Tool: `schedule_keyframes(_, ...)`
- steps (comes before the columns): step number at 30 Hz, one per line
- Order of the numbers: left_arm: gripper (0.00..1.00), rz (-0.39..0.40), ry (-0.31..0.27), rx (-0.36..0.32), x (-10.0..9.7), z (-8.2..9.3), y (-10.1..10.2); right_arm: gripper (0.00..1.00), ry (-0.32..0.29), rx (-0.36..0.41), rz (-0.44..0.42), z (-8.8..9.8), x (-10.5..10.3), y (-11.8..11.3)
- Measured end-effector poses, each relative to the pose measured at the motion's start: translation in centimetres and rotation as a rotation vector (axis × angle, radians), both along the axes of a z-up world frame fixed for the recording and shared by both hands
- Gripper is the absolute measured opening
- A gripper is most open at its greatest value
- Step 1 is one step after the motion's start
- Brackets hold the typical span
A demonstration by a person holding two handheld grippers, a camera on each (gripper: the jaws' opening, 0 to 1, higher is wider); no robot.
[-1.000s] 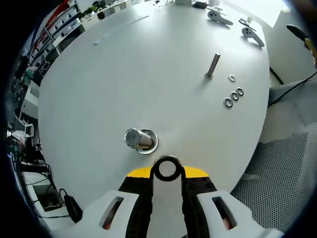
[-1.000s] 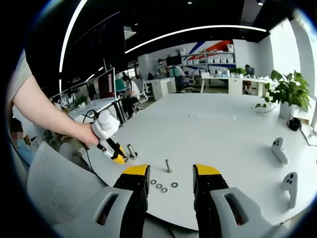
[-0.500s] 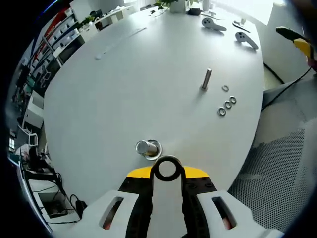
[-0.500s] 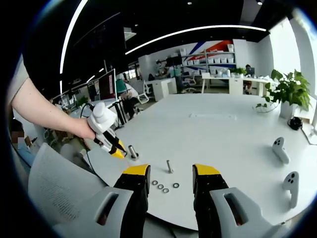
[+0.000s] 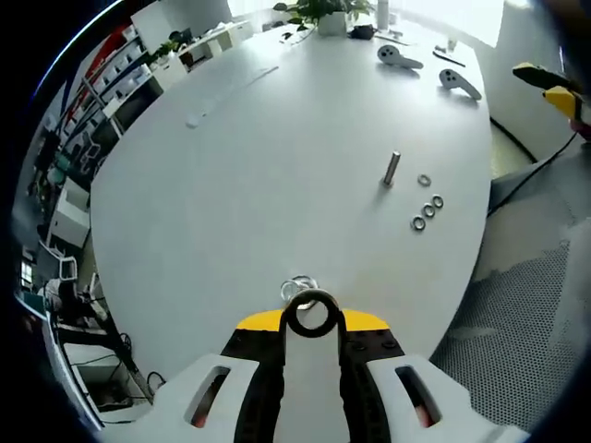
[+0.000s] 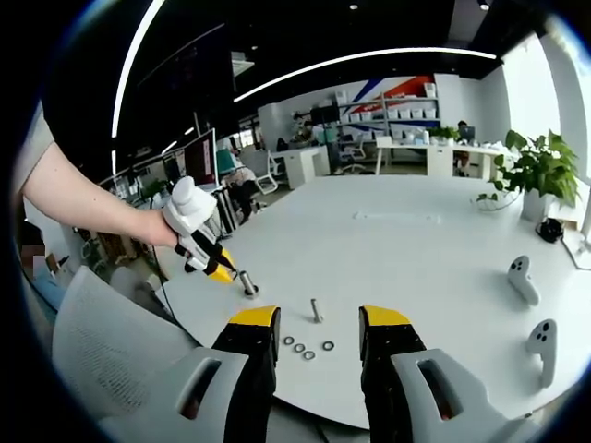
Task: Place the washer onto the threaded stud by aligning its center hole with the stud, sliding it down to the base, and recovering from edge contact or off-axis alignment until the washer reaches the visible bottom stop.
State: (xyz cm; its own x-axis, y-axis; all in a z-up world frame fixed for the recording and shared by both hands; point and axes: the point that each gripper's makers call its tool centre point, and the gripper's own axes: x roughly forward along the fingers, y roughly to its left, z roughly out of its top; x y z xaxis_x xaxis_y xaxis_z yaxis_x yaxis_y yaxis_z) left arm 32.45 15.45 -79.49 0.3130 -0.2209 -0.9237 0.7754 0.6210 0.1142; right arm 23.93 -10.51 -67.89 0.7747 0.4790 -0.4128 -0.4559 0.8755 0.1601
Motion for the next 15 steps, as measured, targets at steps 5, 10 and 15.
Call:
schedule_keyframes(5,0.19,0.015,-0.002,-0.006,0.8,-0.1,-0.1,0.36,0.000,-0.001,-0.003,0.0,0.0,-0.1)
schedule_keyframes(10,0.19,-0.001,0.005,0.007,1.6,-0.3,0.0,0.36,-0.001,-0.004,-0.012,0.0,0.1,-0.2)
schedule_keyframes(15,0.19,-0.037,0.022,0.026,1.5,-0.9,-0.4,0.36,0.001,-0.009,-0.018,-0.1,0.1,-0.4)
